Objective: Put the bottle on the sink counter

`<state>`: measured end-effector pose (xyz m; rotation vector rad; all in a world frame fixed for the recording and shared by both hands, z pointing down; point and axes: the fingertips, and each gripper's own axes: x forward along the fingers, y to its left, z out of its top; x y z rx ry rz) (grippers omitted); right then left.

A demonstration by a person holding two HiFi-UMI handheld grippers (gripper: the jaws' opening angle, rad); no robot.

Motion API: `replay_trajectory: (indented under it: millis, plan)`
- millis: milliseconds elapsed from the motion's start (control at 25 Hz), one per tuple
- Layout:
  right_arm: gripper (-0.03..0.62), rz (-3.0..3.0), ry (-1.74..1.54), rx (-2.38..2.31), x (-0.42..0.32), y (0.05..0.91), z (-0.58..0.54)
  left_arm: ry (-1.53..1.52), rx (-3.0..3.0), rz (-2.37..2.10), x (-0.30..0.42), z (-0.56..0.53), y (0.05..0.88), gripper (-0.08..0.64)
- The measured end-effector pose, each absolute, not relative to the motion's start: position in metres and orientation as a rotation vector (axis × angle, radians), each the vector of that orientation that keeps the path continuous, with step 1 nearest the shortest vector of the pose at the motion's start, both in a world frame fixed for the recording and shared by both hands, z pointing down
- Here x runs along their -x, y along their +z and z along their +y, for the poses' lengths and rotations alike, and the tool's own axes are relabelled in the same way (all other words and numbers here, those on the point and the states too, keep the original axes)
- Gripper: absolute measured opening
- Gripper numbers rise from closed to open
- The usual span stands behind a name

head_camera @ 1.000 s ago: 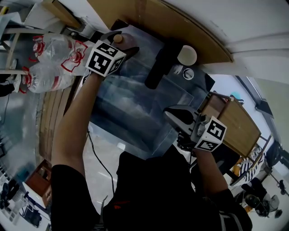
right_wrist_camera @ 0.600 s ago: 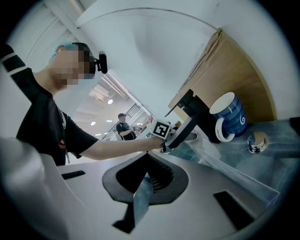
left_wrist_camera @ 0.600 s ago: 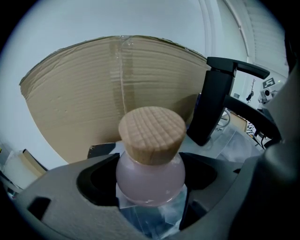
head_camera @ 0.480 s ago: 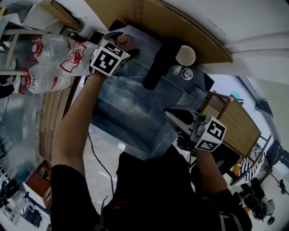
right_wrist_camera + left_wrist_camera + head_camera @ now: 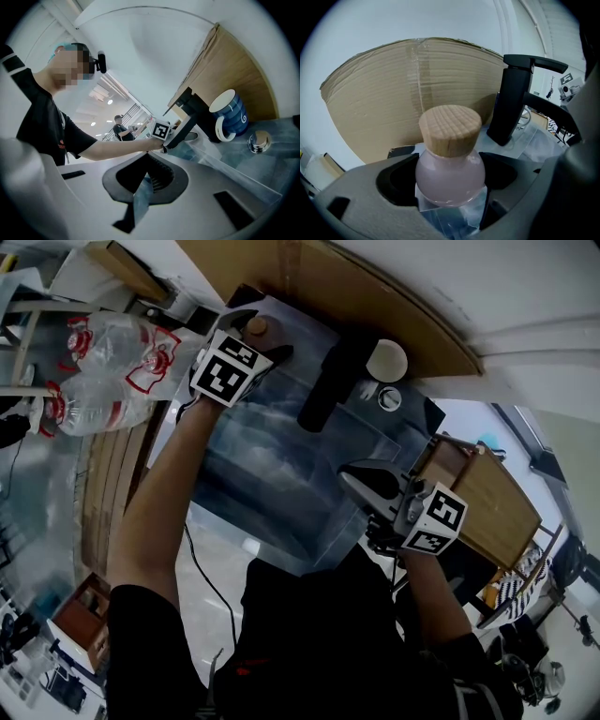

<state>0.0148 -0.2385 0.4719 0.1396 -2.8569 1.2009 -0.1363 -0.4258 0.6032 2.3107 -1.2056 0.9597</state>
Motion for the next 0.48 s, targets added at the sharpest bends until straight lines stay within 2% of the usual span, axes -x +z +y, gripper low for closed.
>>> replay_trajectory:
  millis: [480]
  plan:
    - [0.002, -2.867, 1.179, -0.126, -0.0068, 0.4687, -0.2481, 0.958, -2.343, -1.234, 0.1359, -0.4251, 0.6048, 0.394]
